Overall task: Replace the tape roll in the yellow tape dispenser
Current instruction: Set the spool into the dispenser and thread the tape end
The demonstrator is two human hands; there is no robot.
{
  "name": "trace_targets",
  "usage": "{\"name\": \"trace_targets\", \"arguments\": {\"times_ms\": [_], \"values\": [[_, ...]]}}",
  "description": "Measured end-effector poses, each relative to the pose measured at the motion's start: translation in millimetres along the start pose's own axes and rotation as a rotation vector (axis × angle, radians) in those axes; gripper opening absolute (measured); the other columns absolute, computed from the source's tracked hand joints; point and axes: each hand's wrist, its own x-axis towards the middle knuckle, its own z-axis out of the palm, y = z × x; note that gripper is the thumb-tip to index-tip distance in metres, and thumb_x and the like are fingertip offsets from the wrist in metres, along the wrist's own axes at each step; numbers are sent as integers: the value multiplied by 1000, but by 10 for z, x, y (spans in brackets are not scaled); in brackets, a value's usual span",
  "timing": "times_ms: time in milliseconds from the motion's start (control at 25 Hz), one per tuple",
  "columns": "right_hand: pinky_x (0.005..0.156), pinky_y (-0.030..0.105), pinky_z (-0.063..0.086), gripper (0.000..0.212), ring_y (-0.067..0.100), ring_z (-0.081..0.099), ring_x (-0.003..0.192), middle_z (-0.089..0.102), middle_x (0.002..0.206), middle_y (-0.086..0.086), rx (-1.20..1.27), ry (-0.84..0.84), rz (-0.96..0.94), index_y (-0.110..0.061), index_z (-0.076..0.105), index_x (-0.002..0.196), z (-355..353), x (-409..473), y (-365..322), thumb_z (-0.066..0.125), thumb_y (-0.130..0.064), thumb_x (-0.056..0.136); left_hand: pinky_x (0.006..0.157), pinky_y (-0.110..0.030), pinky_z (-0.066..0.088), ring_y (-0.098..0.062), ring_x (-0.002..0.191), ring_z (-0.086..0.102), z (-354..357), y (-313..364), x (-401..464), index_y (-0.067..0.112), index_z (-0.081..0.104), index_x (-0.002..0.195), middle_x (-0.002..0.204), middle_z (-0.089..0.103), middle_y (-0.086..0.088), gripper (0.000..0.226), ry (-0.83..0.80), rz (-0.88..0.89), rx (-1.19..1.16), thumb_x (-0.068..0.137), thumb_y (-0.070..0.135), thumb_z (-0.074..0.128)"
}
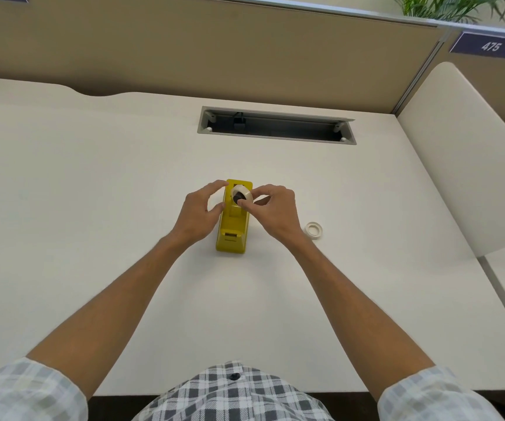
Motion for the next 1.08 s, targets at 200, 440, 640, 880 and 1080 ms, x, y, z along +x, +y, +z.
{"name": "trace_targets", "arguments": {"times_ms": [200, 440, 640, 880, 1080], "values": [[61, 26, 52, 15, 9, 66, 60, 71, 70, -6, -140, 98, -22, -18, 74, 76, 157, -46, -44, 76, -34, 76, 108, -43, 39, -22, 132, 45, 143, -193, -185, 15, 43, 141, 145, 47, -3, 43, -45, 0, 93, 99, 21, 46], [65, 41, 54, 37, 25, 66, 65, 71, 67, 6, -248, 153, 6, -7, 70, 74, 278, -24, -117, 65, -41, 87, 95, -40, 47, -19, 122, 51, 252, -179, -250, 18, 44, 139, 137, 49, 0, 39, 34, -7, 113, 101, 26, 39], [59, 37, 50, 36, 27, 61, 61, 67, 66, 6, -381, 168, 18, -7, 65, 71, 360, -30, -158, 63, -39, 87, 93, -32, 44, -20, 121, 51, 364, -171, -298, 15, 45, 136, 135, 51, -2, 38, 137, -20, 142, 100, 25, 41], [53, 30, 40, 31, 26, 56, 57, 64, 64, 6, -444, 139, 26, -7, 63, 68, 364, -45, -150, 63, -33, 84, 105, -30, 38, -16, 134, 41, 304, -111, -195, 21, 35, 145, 146, 44, 1, 55, 120, 9, 96, 93, 23, 53], [53, 31, 38, 30, 29, 55, 58, 63, 65, 8, -455, 104, 45, -5, 61, 66, 366, -1, -218, 61, -29, 84, 110, -47, 37, -19, 142, 30, 185, -24, -34, 26, 36, 145, 148, 42, 0, 58, -10, 64, 96, 91, 18, 57]]}}
